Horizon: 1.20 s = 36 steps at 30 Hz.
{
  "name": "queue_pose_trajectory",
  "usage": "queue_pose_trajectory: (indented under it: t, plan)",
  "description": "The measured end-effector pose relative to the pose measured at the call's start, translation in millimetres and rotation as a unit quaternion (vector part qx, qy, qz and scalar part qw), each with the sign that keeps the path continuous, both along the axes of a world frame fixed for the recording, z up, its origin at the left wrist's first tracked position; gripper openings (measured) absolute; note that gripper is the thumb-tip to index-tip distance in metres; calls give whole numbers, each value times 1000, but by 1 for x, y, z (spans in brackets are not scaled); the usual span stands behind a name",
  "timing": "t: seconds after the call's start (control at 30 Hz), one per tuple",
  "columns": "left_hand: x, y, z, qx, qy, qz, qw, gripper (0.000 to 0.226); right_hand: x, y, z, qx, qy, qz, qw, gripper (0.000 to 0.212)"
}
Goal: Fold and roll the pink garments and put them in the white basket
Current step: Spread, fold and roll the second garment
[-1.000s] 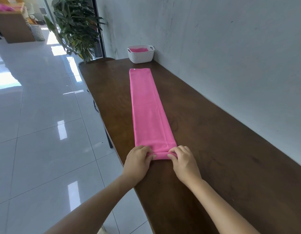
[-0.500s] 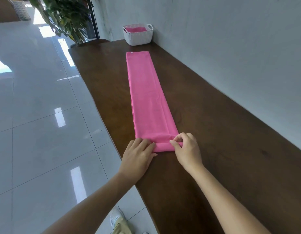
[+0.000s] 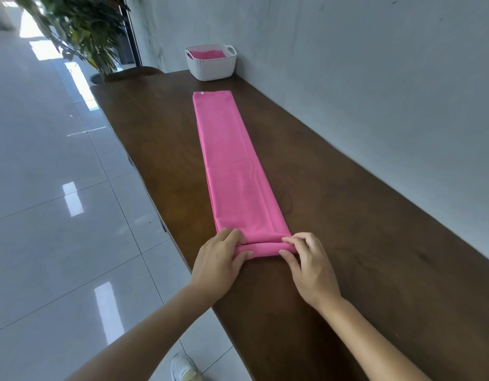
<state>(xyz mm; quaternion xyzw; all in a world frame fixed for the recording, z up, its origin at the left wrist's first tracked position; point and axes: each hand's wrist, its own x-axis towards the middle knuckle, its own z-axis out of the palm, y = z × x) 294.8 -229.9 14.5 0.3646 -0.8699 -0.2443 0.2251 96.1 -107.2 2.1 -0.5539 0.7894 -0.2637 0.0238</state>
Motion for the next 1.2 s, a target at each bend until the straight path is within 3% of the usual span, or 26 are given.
queue_pose_trajectory:
  t: [0.1,0.2,0.33,0.47,0.63,0.7,0.83,1.0,1.2]
  plan:
    - [-3,-12,9,115,5,28,993,22,-2,-12,10,5,-84,-17,996,36]
    - [-7,-19,15,137,-9,40,990,25,-7,-24,19,45,-128,-38,990,31]
    - [-6,-21,14,13,-50,32,998,24,-12,-41,25,113,-114,-57,985,33]
    - [0,-25,0,-150,-30,-21,988,22,-13,-57,31,155,-93,-82,980,36]
    - [8,-38,-12,-190,-33,-67,979,29,-16,-70,36,178,-82,-110,974,41]
    - [7,-43,-9,-168,-40,-72,982,30,-17,-72,37,173,-89,-119,974,43]
    - [3,-52,2,-41,-36,-72,996,45,-11,-74,33,115,-48,-144,982,41]
    - [-2,-62,10,87,-6,-30,996,27,-6,-67,20,0,7,-119,993,32]
    - [-6,-85,16,188,-19,7,982,24,-8,-63,17,35,-30,-81,996,65]
